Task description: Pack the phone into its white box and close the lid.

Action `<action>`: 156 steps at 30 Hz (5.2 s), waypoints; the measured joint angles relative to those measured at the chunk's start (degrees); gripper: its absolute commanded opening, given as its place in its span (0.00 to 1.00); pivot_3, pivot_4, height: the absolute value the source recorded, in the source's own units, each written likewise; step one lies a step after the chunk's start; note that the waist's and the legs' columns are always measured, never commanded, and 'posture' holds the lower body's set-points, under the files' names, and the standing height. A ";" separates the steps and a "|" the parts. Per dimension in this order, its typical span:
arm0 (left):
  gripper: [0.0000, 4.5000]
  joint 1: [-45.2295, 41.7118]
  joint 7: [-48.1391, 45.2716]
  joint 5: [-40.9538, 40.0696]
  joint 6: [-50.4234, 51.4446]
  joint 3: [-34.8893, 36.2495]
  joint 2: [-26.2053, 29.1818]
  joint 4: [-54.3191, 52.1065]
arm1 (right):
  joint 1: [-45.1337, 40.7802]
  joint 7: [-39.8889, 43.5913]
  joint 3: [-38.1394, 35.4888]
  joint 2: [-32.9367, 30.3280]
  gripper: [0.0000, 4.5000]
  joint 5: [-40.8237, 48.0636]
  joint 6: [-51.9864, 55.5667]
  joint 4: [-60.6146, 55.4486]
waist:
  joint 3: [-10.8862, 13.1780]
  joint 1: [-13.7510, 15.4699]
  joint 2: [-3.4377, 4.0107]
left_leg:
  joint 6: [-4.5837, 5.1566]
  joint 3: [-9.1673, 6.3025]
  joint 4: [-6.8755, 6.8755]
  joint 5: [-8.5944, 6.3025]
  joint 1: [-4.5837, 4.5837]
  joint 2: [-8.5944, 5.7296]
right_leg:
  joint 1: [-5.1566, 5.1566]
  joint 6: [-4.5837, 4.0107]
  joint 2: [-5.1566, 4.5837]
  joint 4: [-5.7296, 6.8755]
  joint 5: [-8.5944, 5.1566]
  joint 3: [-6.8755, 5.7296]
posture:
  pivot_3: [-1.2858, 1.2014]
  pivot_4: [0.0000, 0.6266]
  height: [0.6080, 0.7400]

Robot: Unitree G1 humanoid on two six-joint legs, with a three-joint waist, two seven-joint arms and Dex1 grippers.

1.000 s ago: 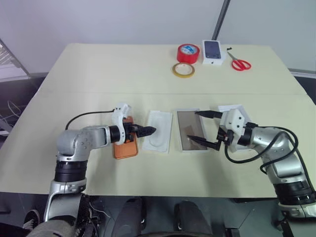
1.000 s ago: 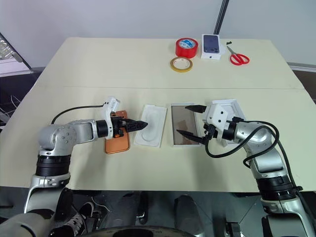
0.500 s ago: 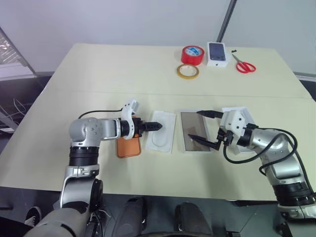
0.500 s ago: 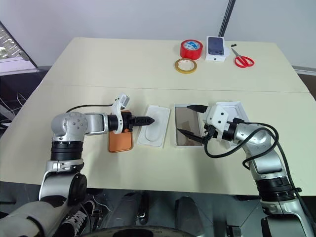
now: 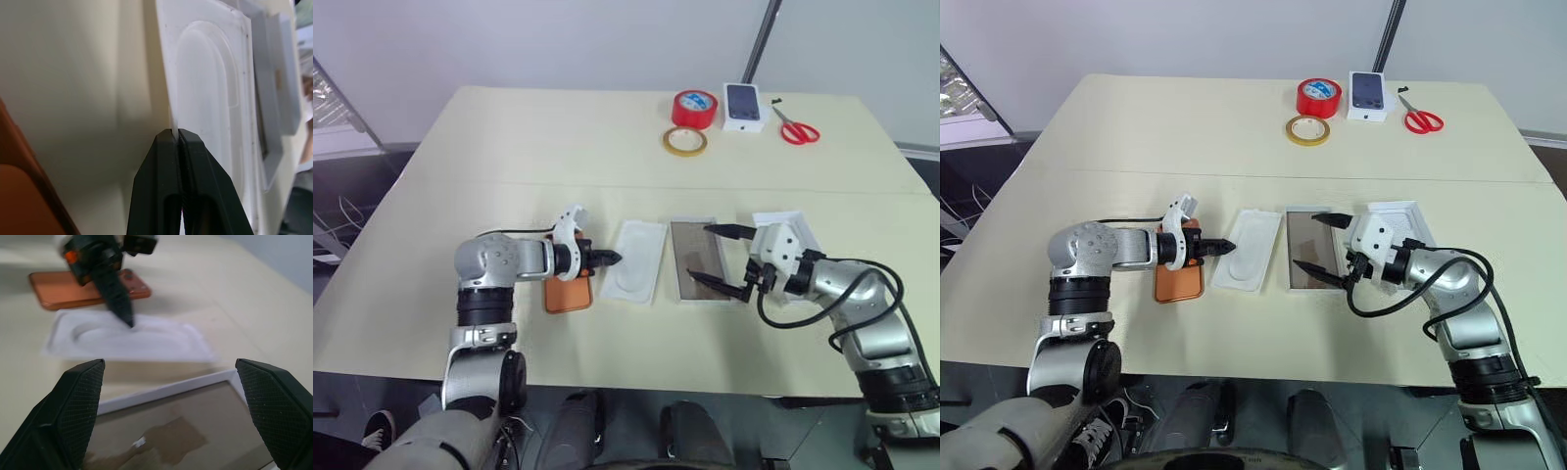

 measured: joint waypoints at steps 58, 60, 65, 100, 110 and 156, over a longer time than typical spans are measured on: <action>0.42 -0.42 12.63 -1.39 -6.26 3.07 -13.67 -8.58 | -3.88 -0.36 -0.46 -3.96 0.97 -7.32 0.46 7.78 | 0.25 0.05 -0.37 | -0.38 -0.01 0.01 0.22 -0.27 0.04 | -0.28 0.02 0.10 0.04 0.02 -0.04 | 0.52 0.24 0.91; 0.66 0.43 12.87 -1.38 -6.19 3.12 -13.78 -8.57 | -4.61 -0.96 -0.53 -3.96 0.97 -7.80 -0.63 9.04 | 0.25 0.04 -0.38 | -0.39 -0.01 0.00 0.23 -0.28 0.04 | -0.29 0.02 0.10 0.04 0.02 -0.04 | 0.52 0.24 0.91; 0.87 0.43 12.90 -2.16 -5.20 3.73 -13.84 -9.07 | -7.85 -3.01 -0.90 -1.13 0.97 -7.35 -0.98 11.59 | 0.28 -0.40 -0.39 | -0.41 0.01 0.00 0.24 -0.27 0.05 | -0.31 0.02 0.12 0.07 0.02 -0.01 | 0.52 0.24 0.91; 0.88 21.29 -10.78 -3.88 -27.58 -2.66 17.11 -21.37 | -15.53 -9.78 16.34 11.75 0.08 -21.45 2.04 12.91 | 0.30 -1.27 -0.34 | -0.13 -0.06 -0.23 0.07 -0.36 0.09 | -0.62 -0.05 -0.04 0.13 0.03 0.05 | 0.52 0.24 0.91; 0.88 21.29 -4.16 -14.68 -7.10 12.01 21.35 -17.73 | -20.58 -11.92 16.92 19.76 0.08 -17.95 7.84 7.30 | 0.32 -1.69 -0.33 | -0.17 -0.05 -0.27 0.09 -0.36 0.13 | -0.69 -0.03 0.06 0.21 0.03 0.01 | 0.52 0.24 0.91; 0.35 16.36 7.28 -10.72 0.30 10.89 3.75 -19.47 | -31.58 -11.84 30.97 28.13 0.07 -32.95 14.49 22.87 | -0.21 -0.96 0.07 | -0.37 -0.10 -0.31 -0.02 -0.04 -0.15 | -0.57 -0.04 -0.15 0.12 0.03 -0.08 | 0.52 0.24 0.91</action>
